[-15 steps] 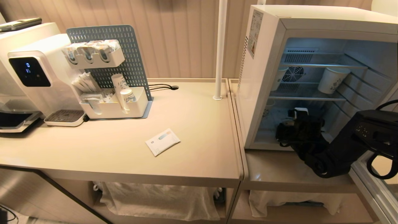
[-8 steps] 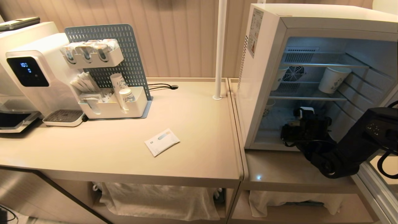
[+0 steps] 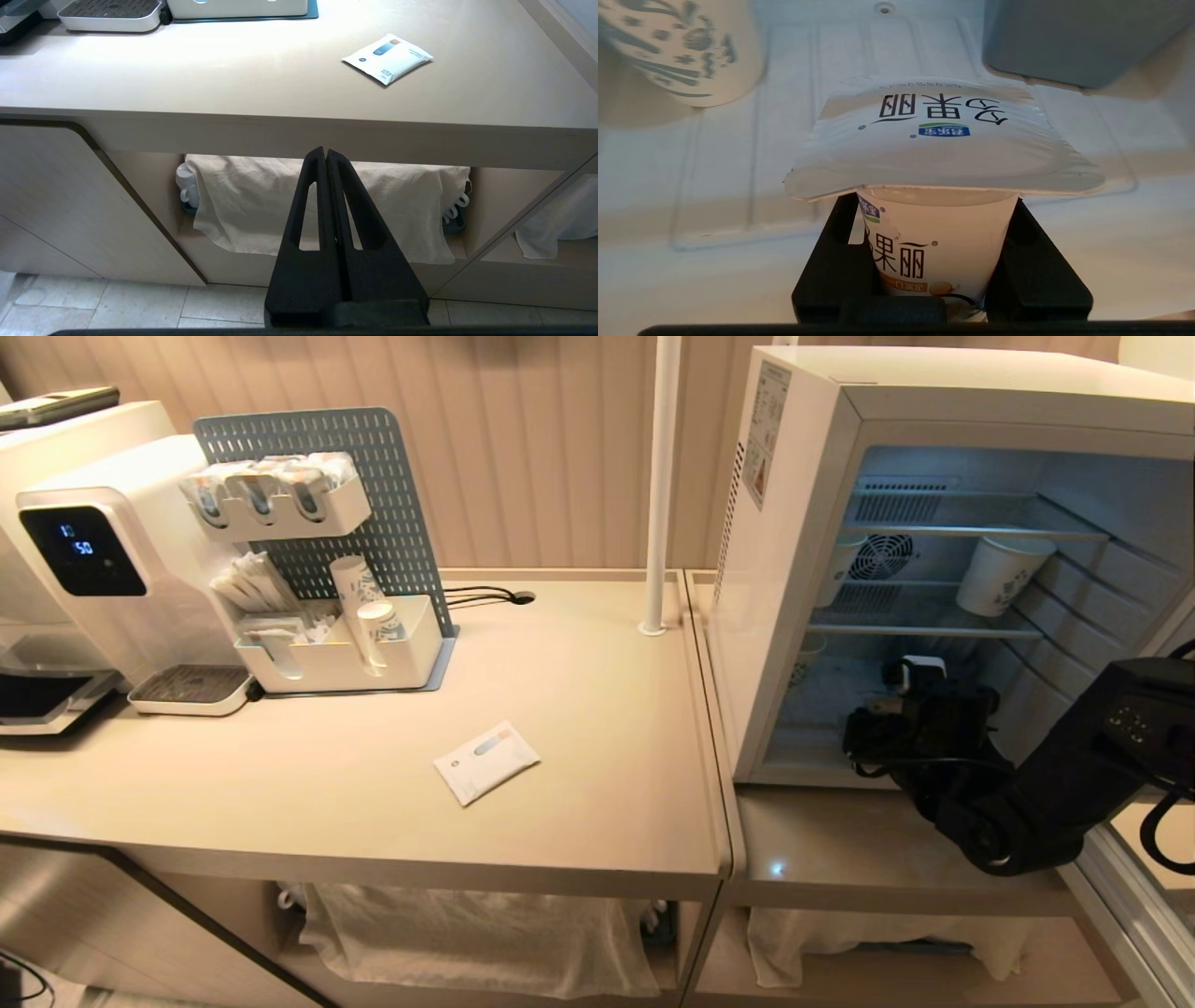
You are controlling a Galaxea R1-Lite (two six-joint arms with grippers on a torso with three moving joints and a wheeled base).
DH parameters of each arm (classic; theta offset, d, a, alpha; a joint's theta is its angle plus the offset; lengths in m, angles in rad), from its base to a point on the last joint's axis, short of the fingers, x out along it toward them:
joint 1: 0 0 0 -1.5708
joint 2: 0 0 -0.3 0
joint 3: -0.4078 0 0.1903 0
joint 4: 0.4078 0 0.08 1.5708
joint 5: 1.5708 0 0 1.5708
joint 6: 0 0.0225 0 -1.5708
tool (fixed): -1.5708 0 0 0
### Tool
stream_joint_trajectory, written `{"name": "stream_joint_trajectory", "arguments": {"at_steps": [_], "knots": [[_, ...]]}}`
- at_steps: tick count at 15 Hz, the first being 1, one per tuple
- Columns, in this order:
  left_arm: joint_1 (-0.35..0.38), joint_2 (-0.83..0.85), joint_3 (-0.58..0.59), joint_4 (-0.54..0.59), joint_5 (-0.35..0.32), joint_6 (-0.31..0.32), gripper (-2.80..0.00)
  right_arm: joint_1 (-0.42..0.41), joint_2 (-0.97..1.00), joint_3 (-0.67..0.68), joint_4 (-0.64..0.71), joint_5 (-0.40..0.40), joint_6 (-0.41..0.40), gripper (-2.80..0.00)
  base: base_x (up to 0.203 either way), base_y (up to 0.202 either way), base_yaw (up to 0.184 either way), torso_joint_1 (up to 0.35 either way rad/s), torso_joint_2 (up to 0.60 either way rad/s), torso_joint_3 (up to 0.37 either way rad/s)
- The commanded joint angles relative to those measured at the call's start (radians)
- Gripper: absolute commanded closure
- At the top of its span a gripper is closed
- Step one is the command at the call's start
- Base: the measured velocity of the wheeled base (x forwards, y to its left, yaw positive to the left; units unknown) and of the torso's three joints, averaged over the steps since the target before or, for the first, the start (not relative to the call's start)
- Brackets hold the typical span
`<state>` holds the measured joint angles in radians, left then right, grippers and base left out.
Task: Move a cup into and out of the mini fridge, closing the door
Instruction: Put the yoghurt in the freezer
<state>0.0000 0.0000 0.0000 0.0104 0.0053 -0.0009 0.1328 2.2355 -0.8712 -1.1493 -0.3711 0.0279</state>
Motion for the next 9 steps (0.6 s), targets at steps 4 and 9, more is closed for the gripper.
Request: {"name": "stream_joint_trajectory", "arguments": {"at_steps": [4, 9], "knots": [[0.0, 0.002, 0.001, 0.0, 0.001, -0.002, 0.0, 0.029, -0.007, 0.049, -0.071, -0.018, 0.003, 0.0, 0.0, 0.0, 0.0, 0.0, 0.0, 0.0], [0.0, 0.002, 0.0, 0.0, 0.001, -0.001, 0.0, 0.084, 0.015, 0.112, -0.184, -0.049, -0.006, 0.0, 0.0, 0.0, 0.0, 0.0, 0.0, 0.0]]}}
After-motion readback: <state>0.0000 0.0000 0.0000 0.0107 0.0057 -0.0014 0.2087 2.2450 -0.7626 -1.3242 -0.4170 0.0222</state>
